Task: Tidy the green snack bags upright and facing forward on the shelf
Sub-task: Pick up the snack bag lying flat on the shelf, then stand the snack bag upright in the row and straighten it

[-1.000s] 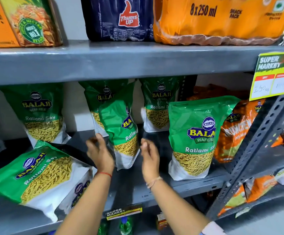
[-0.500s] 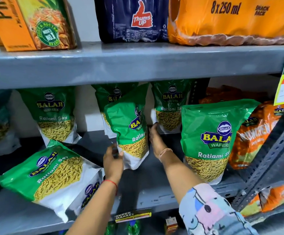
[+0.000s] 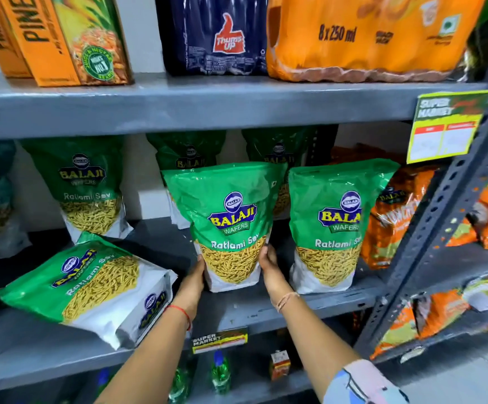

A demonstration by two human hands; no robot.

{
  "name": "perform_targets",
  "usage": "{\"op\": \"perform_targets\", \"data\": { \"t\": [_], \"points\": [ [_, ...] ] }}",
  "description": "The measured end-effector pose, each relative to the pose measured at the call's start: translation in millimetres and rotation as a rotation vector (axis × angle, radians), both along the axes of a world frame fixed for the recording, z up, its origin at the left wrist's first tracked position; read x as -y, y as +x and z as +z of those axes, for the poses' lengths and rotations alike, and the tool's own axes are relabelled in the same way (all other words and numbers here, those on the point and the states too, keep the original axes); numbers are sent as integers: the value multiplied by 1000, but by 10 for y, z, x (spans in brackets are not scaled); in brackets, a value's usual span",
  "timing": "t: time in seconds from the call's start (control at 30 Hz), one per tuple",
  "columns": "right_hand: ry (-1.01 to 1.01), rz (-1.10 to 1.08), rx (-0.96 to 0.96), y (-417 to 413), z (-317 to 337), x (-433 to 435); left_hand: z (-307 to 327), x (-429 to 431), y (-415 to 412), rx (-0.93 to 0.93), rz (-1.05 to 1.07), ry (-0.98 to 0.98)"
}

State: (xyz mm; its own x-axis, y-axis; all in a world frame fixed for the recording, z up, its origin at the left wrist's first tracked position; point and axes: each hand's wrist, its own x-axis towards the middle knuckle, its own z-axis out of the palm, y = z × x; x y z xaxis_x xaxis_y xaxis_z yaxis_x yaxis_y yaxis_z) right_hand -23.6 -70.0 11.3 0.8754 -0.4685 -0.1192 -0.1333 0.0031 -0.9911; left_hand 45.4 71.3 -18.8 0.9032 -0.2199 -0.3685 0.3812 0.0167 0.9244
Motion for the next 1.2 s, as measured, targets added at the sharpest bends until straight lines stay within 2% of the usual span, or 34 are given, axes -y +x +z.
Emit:
{"op": "perform_targets", "data": {
  "t": [0.07,0.23,0.43,0.57,0.67,0.73,0.8,0.87,0.93,1.0,1.07,1.13,1.2],
  "points": [
    [14,-4,56,-43,-27,21,-5,-21,-67,23,2,-7],
    [-59,60,27,-281,-3,-23,176,-63,-343,-12,-8,-119],
    [-38,105,23,-362,-2,-39,273,-50,-439,-56,6,-152],
    [-27,79,15,-405,-59,-39,280,-55,-528,8,27,-93],
    [-198,-55,9,-575,-267,-196,247,-155,-741,140,98,-33],
    [-449,-148,112,-800,-416,-399,264,-245,-990,274,245,24],
    [-648,-98,326,-937,-420,-735,306,-451,-1190,422,371,6],
    [-705,49,483,-850,-322,-1063,387,-740,-1224,524,506,31],
    [-699,135,561,-589,-88,-1418,470,-1093,-1103,565,689,107],
    [-665,189,531,-291,161,-1558,543,-1298,-954,447,793,178],
    [-646,290,404,87,369,-1698,501,-1539,-740,187,808,187],
    [-621,393,176,460,506,-1806,428,-1758,-575,-29,697,50],
    [-629,464,-59,778,561,-1840,410,-1873,-482,-169,544,-192]
  ]
}}
